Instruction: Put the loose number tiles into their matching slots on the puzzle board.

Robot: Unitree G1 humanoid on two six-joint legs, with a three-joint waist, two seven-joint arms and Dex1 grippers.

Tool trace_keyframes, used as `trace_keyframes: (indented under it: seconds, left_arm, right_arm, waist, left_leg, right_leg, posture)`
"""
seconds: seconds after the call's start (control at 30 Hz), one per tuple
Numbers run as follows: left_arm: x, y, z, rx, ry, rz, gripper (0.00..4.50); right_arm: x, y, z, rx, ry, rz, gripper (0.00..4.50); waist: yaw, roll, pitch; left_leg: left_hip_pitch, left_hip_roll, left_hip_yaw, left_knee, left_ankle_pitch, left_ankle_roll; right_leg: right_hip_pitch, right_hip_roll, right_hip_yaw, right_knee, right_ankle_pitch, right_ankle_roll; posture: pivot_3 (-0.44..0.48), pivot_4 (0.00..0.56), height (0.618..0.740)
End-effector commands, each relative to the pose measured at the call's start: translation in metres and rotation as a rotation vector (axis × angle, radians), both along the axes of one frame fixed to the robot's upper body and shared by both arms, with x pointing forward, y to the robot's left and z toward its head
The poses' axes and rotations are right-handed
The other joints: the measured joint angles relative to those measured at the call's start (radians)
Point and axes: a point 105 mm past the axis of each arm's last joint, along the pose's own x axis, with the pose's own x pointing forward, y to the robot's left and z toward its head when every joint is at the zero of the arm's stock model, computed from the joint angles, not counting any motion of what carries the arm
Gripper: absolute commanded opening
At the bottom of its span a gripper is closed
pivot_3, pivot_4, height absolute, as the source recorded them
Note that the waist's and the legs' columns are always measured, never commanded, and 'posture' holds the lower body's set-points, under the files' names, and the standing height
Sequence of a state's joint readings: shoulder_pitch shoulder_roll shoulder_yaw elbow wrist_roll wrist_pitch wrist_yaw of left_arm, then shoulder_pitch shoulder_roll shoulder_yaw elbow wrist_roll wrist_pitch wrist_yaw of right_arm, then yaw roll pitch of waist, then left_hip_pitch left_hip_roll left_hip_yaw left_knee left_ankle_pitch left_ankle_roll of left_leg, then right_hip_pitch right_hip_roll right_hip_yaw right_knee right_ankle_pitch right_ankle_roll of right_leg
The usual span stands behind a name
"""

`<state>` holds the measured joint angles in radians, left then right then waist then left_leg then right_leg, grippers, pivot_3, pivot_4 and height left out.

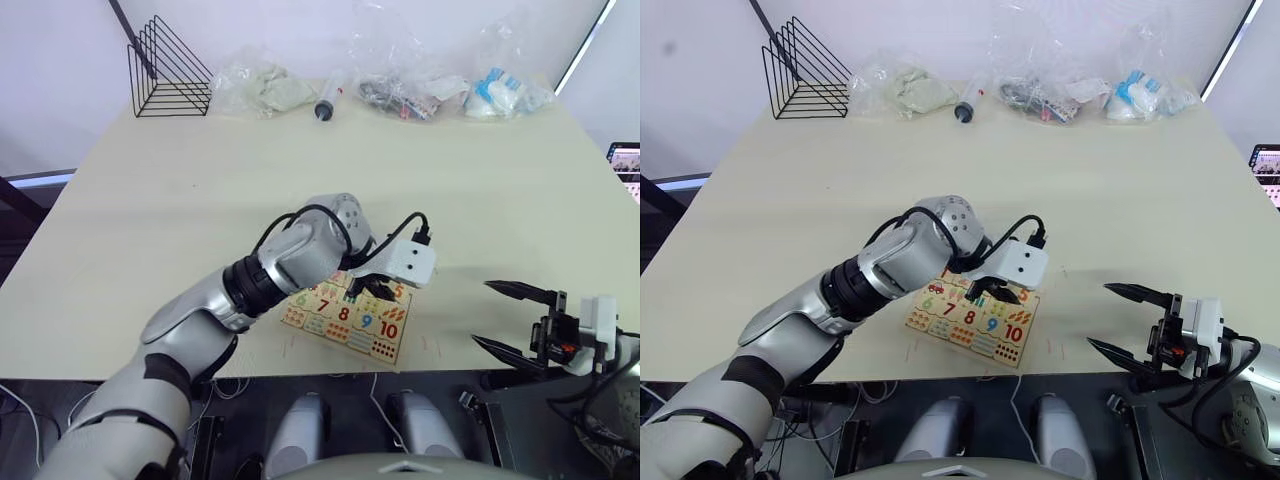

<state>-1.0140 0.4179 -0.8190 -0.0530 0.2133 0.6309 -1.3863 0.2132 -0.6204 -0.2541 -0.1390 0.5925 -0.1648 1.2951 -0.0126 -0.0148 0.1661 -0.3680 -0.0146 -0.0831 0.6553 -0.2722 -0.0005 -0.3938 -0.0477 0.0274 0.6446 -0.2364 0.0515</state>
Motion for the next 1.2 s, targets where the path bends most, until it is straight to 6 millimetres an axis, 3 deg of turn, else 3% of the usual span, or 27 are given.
trace_keyframes:
  seconds: [0.03, 1.2]
  left_arm:
    - [0.003, -0.005, 0.005, 0.000, -0.033, -0.003, 0.95]
    - [0.006, -0.010, -0.008, 0.057, -0.048, -0.031, 0.95]
  right_arm:
    - [-0.002, -0.003, 0.008, -0.002, -0.041, -0.013, 4.50]
    - [-0.005, -0.010, 0.004, -0.015, -0.039, -0.051, 4.50]
  waist:
    - [0.000, 0.000, 0.000]
    - [0.000, 0.000, 0.000]
  left_leg:
    - [0.000, 0.000, 0.000, 0.000, 0.000, 0.000]
    - [0.000, 0.000, 0.000, 0.000, 0.000, 0.000]
  right_leg:
    - [0.000, 0.000, 0.000, 0.000, 0.000, 0.000]
    - [0.000, 0.000, 0.000, 0.000, 0.000, 0.000]
  posture:
    - [0.000, 0.150, 0.740]
    - [0.000, 0.150, 0.740]
